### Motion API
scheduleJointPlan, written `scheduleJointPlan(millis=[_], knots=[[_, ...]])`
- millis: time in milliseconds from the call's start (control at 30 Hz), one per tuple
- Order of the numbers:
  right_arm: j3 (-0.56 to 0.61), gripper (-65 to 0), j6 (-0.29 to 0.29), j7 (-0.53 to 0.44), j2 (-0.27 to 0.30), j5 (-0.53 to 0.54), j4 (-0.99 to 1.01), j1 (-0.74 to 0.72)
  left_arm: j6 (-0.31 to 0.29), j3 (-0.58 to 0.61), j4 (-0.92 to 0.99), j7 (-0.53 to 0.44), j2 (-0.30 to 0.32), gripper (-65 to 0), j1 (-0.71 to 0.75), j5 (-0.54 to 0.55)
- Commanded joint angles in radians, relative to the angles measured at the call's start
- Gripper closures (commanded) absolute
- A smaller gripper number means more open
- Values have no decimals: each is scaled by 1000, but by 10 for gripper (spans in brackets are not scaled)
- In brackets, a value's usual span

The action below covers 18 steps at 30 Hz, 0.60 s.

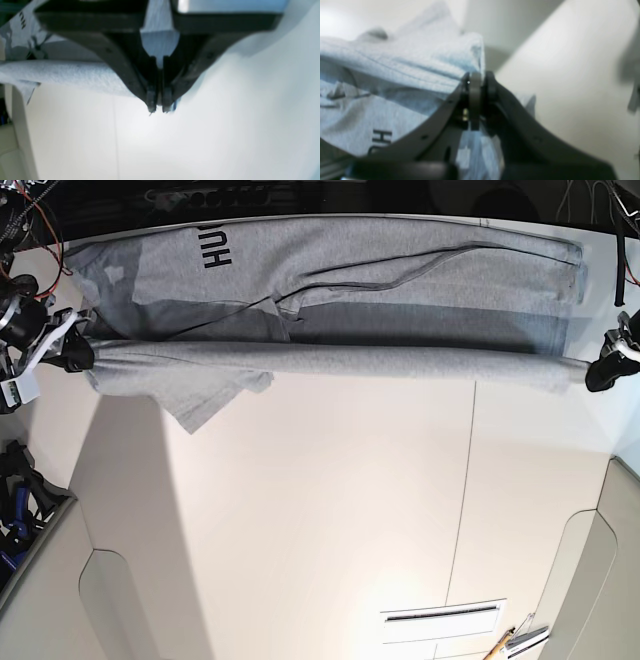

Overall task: Fold the T-shirt properly
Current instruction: 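Lift the hem and fold it over toward the shoulder edge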

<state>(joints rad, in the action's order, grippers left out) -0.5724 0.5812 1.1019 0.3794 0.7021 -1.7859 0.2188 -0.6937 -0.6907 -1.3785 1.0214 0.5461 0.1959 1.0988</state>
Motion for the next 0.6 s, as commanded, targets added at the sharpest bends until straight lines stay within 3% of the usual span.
scheduleJointPlan(millis=[0,300,567], knots=[[-15,0,-2,-11,19,-2,-24,8,-4,-11,-18,-23,27,0,4,20],[-15,0,-2,11,19,-6,-32,108,-4,-11,-18,23,27,0,59,19],[-15,0,-3,21,18,-25,-28,111,-4,-11,-18,40,27,0,59,12]])
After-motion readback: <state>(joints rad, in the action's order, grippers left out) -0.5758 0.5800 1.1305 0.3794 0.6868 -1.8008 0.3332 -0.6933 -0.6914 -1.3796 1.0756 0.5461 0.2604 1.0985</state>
